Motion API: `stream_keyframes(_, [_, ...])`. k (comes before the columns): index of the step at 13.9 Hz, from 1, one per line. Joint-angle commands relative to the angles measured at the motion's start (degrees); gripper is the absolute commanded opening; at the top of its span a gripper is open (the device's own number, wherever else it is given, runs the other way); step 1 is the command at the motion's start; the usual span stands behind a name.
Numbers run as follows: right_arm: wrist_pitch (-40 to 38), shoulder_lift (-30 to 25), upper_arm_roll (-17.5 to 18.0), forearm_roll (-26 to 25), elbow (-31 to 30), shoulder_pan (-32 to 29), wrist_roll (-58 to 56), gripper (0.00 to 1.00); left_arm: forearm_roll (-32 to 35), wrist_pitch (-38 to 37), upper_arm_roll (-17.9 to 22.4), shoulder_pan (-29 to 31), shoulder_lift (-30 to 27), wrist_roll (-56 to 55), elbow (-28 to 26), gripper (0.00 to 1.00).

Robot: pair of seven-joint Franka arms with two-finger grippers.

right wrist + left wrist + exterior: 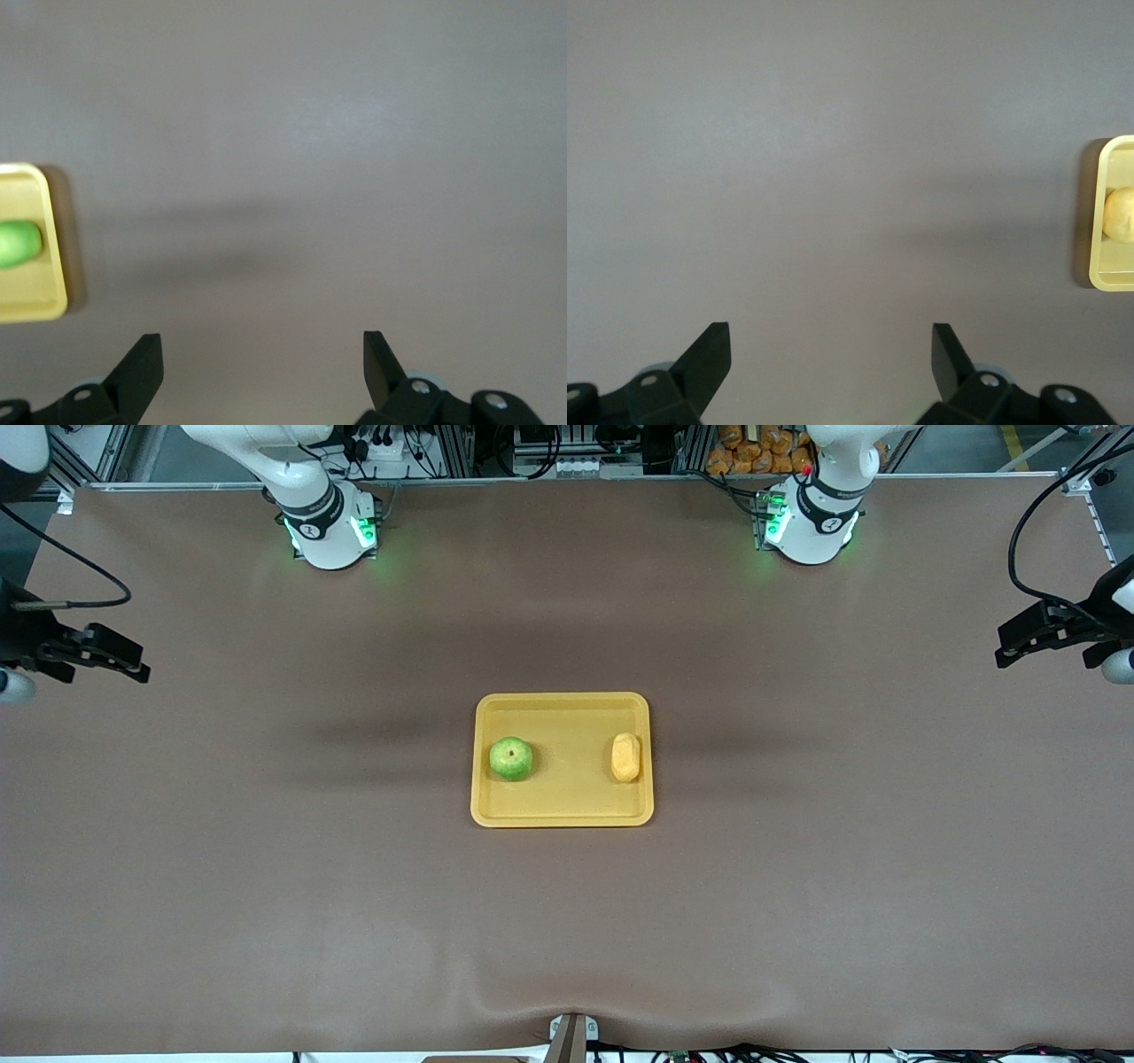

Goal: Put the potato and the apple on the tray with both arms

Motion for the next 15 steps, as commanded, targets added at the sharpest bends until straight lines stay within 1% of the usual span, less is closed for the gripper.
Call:
stream_keyframes(1, [-3.0,0.7,1.0,1.0,2.9,-0.2,6.9,1.00,-1.1,-0.7,-0.2,0.7,-0.7,1.0,0.2,1.00])
stream_keyframes(2, [-4.6,0.7,1.0,1.5,3.7,-0.2,6.9,1.00,-0.7,-0.7,-0.2,0.7,-0.7,1.0,0.3,1.00])
stream_keyframes(6, [-5.7,0.4,0.7,1.7,3.8,-0.4,4.3,1.00,-0.7,-0.7,-0.7,0.4,-0.6,0.9,0.6,1.00])
stream_keyframes(8, [-5.6,0.2,0.4,1.8,3.8,-0.3,1.9,1.00,-1.3,-0.7,-0.7,0.5,-0.6,1.0,0.5,1.00])
stream_keyframes(13, [-5.6,0.3,0.4,1.7,3.8,-0.2,1.5,1.00,-1.5,-0.8,-0.9,0.4,-1.0,0.5,0.5,1.00])
stream_keyframes(15, [-5.2,0.6,0.2,1.7,3.8,-0.4,1.5,1.00,-3.3,-0.8,-0.9,0.2,-1.0,0.2,0.6,1.00])
